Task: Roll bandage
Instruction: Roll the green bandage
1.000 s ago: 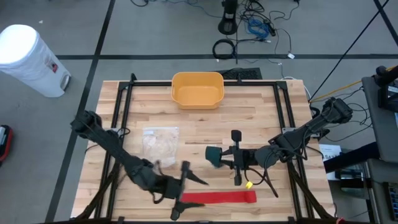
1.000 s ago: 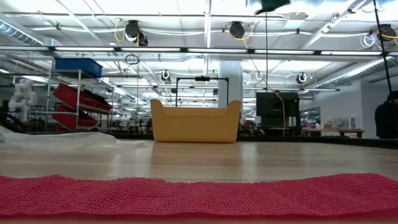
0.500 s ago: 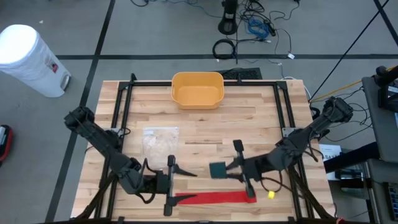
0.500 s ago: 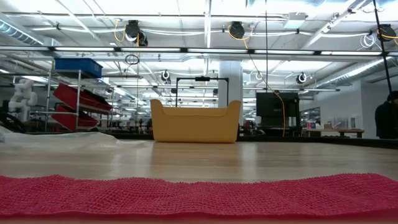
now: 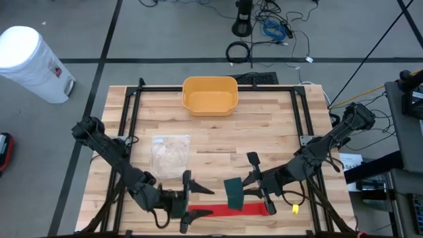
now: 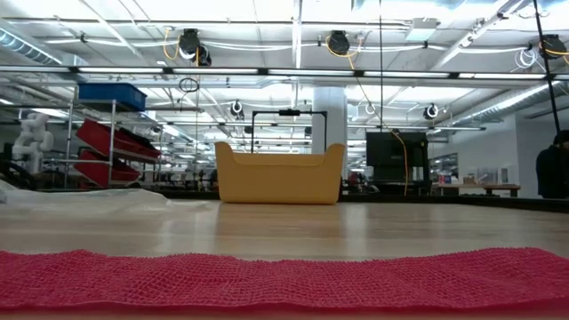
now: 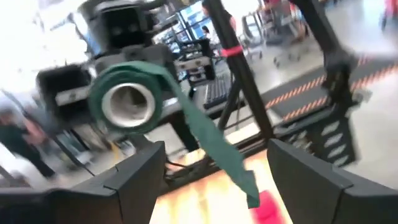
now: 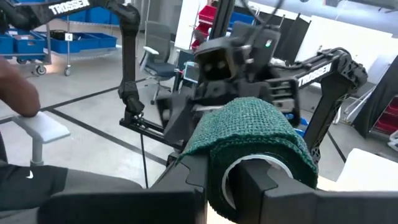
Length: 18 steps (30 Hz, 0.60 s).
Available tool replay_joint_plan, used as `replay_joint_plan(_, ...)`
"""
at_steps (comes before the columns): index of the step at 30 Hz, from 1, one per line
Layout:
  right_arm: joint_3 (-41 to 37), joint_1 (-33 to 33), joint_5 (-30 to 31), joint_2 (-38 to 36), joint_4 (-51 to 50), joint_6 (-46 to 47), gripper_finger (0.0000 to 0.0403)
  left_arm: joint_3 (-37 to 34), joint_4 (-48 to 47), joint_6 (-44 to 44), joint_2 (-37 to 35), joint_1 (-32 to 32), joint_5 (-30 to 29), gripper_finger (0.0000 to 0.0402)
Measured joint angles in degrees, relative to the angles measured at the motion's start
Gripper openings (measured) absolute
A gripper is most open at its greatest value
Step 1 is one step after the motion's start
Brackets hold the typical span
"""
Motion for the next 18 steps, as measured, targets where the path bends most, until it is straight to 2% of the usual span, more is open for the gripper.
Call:
replay_joint_plan(6, 0.0, 0.0, -1.0, 0.0, 0.3, 1.2, 0.0034, 0.0, 9.5, 22.5, 3.2, -0.2, -1.1, 0.0287)
replay_joint_plan(9, 0.0, 0.1, -1.1, 0.0, 0.3, 1.8, 0.0034, 0.0, 11.3, 32.4, 3.6, -0.2, -3.3, 0.0287)
replay_joint_plan(18, 0.0, 0.2, -1.1, 0.0, 1.1, 3.0, 0.0034, 0.0, 11.1, 52.6, 3.6, 1.6, -3.5, 0.0281)
